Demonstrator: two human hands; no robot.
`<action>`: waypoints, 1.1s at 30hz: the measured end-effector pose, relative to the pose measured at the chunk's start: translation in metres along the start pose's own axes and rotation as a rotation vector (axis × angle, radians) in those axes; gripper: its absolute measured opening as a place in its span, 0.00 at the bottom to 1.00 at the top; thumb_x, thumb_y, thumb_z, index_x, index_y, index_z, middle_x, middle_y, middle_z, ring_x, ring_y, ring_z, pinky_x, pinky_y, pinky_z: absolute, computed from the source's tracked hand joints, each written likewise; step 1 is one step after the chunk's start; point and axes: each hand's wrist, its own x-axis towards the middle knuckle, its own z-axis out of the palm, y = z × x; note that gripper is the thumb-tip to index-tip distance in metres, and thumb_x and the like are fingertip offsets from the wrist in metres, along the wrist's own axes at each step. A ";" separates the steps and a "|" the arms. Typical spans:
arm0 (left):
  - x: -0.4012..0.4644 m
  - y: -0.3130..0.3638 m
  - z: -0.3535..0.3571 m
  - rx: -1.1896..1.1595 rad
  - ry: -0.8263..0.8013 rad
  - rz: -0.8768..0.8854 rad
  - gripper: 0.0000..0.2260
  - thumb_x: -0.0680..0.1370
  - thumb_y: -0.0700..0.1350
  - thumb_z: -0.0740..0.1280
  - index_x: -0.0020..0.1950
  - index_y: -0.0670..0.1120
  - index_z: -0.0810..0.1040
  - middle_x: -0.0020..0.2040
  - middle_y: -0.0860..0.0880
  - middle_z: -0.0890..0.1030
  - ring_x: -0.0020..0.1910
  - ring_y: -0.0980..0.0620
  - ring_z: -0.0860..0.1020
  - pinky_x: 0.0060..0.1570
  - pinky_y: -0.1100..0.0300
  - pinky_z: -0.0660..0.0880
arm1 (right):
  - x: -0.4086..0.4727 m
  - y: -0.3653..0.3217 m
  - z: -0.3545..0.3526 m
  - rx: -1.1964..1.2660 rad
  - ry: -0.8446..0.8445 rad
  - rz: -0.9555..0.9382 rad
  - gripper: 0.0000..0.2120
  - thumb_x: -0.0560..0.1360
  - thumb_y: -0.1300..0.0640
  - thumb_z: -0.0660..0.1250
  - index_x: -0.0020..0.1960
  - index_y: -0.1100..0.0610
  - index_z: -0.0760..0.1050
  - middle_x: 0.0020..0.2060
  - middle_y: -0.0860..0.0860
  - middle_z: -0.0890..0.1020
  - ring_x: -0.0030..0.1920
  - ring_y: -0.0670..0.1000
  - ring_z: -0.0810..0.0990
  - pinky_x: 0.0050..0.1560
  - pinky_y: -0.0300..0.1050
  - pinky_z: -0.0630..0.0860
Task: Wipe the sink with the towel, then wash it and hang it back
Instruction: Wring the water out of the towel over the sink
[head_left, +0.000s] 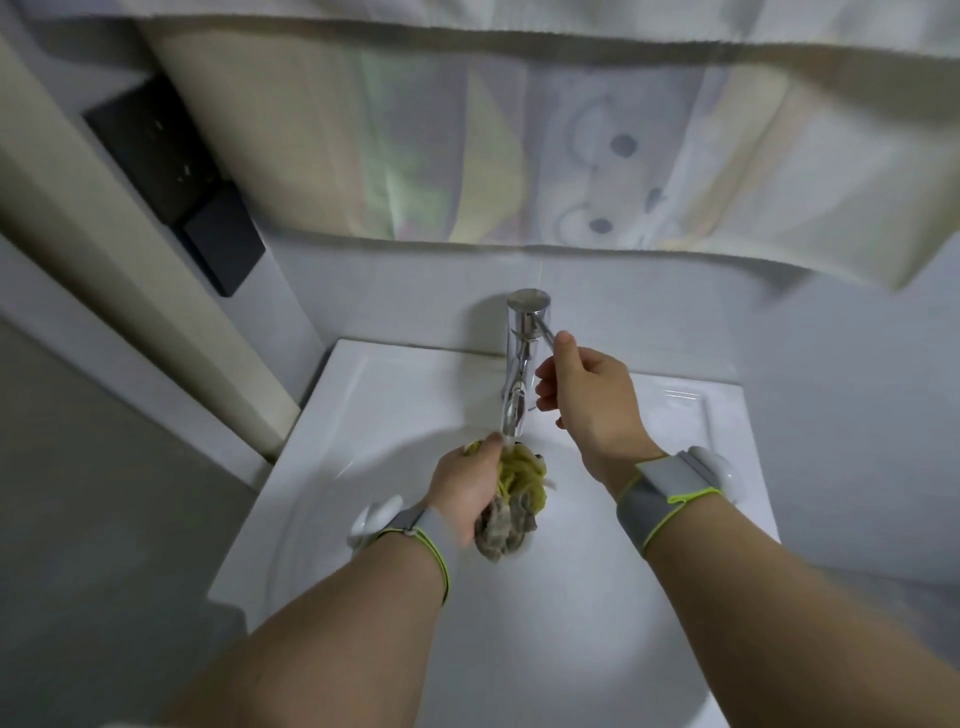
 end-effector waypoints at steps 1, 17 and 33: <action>-0.001 0.000 0.001 0.007 0.005 0.006 0.18 0.77 0.60 0.64 0.46 0.46 0.81 0.44 0.45 0.85 0.44 0.45 0.84 0.53 0.50 0.81 | -0.001 0.001 -0.001 -0.018 -0.008 0.011 0.23 0.82 0.47 0.55 0.37 0.59 0.77 0.30 0.51 0.79 0.27 0.45 0.76 0.28 0.35 0.71; -0.024 0.000 -0.021 0.077 -0.096 0.009 0.19 0.66 0.54 0.76 0.51 0.43 0.83 0.43 0.41 0.86 0.42 0.42 0.85 0.48 0.46 0.81 | -0.037 0.037 -0.012 -0.077 -0.220 0.144 0.19 0.81 0.47 0.59 0.45 0.60 0.78 0.35 0.53 0.81 0.33 0.48 0.78 0.31 0.40 0.71; -0.048 -0.014 -0.040 0.195 -0.102 0.031 0.07 0.73 0.42 0.71 0.49 0.42 0.84 0.46 0.42 0.86 0.44 0.46 0.84 0.43 0.58 0.81 | -0.079 0.117 0.013 -0.447 -0.727 -0.110 0.67 0.54 0.39 0.77 0.78 0.42 0.36 0.79 0.45 0.45 0.78 0.45 0.45 0.75 0.52 0.61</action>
